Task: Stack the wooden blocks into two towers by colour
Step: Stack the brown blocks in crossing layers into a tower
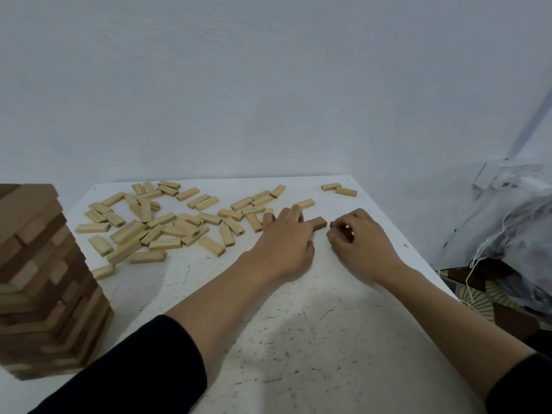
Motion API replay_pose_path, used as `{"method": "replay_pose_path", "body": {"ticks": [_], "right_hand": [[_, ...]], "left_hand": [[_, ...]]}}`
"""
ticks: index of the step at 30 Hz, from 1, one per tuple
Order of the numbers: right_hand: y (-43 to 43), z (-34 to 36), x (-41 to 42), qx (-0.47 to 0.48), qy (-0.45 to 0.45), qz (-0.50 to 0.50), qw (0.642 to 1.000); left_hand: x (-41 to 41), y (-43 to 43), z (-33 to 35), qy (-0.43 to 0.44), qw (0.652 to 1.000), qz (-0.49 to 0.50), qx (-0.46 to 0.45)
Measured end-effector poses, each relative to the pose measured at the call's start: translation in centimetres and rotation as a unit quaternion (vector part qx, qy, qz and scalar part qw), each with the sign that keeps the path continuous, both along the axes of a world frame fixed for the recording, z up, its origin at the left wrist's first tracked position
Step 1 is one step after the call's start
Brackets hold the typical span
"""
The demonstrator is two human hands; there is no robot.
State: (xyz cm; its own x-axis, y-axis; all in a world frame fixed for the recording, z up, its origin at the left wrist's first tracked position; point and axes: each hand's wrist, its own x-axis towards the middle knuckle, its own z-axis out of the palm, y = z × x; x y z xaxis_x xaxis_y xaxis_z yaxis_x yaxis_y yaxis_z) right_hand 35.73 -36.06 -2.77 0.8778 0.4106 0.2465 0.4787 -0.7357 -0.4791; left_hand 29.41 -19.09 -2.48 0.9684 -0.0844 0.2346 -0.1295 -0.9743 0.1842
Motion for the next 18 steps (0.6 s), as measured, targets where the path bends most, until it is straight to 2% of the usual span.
{"method": "replay_pose_path", "body": {"ticks": [3,9,18], "right_hand": [[0.7,0.0,-1.1,0.008,0.0,0.046,0.999],[3.0,0.0,-3.6,0.04,0.01,0.095,0.995],[7.3,-0.5,-6.9,0.034,0.005,0.187,0.982]], "left_hand": [[-1.8,0.8,0.6,0.034,0.999,0.011,-0.022],[-6.1,2.3,1.1,0.03,0.994,0.044,-0.091],[-12.2,5.1,1.4,0.034,0.989,0.055,-0.137]]}}
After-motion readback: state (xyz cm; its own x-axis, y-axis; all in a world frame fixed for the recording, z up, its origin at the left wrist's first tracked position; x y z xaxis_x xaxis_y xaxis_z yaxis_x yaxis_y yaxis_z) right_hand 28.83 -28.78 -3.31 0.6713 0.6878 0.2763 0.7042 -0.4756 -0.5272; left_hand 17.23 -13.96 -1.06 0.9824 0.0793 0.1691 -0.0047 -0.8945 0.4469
